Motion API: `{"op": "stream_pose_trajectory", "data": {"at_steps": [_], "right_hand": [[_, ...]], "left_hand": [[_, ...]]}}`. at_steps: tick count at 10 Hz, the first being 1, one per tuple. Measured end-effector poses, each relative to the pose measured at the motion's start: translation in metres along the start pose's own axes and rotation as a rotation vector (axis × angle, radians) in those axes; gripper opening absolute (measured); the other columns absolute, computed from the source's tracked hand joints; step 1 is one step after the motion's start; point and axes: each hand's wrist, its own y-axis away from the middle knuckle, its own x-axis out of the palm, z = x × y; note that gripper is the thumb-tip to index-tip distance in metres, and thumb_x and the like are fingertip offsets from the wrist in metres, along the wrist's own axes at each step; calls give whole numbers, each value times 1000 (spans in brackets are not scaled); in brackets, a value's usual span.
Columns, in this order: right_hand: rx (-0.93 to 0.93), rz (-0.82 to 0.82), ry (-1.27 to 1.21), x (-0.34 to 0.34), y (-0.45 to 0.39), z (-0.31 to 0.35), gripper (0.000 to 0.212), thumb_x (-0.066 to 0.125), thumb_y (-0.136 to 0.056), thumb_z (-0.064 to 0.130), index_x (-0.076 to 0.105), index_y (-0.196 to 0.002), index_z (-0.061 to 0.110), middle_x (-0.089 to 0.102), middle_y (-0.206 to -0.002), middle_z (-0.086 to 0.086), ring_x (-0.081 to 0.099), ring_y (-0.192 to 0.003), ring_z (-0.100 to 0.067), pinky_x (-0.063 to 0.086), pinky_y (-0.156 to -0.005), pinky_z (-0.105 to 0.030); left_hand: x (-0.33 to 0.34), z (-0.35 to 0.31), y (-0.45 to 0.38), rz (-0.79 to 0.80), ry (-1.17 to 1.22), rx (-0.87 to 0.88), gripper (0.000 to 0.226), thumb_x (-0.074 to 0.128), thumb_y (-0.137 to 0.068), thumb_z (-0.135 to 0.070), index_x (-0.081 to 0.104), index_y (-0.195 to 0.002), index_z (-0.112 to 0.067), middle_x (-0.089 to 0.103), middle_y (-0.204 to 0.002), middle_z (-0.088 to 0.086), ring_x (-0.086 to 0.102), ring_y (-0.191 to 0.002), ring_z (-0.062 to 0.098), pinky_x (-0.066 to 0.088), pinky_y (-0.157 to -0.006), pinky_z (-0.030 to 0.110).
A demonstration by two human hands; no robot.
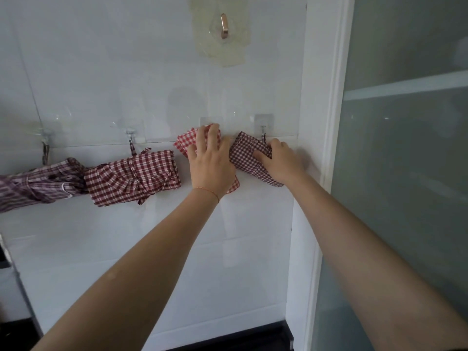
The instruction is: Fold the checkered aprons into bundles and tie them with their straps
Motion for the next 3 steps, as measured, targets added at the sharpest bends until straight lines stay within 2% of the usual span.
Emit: {"op": "stream_pose_trajectory", "data": {"at_steps": [1,2,3], "right_hand": [[19,-19,14,4,1,1,69,45,-93,66,47,-133,11,55,-126,-15,55,-115,-35,46,-96,-49],[14,-143,51,4,9,4,68,48,-92,66,48,-132,11,54,-129,-15,51,-119,-34,42,-101,-49],[32,-269,46,-2,20,15,57,50,-95,52,49,-131,9,52,-133,-15,48,-122,-33,37,-105,-49]], "left_hand": [[-1,1,2,-3,47,-2,51,58,-78,-11,55,-128,-14,37,-152,18,27,-144,44,36,-105,58],[-6,2,7,-2,14,-65,66,53,-81,-14,41,-146,-18,18,-162,20,14,-149,45,23,-113,60],[-12,6,13,137,74,-105,71,49,-88,-19,26,-155,-21,3,-165,19,0,-151,41,16,-117,58]]}}
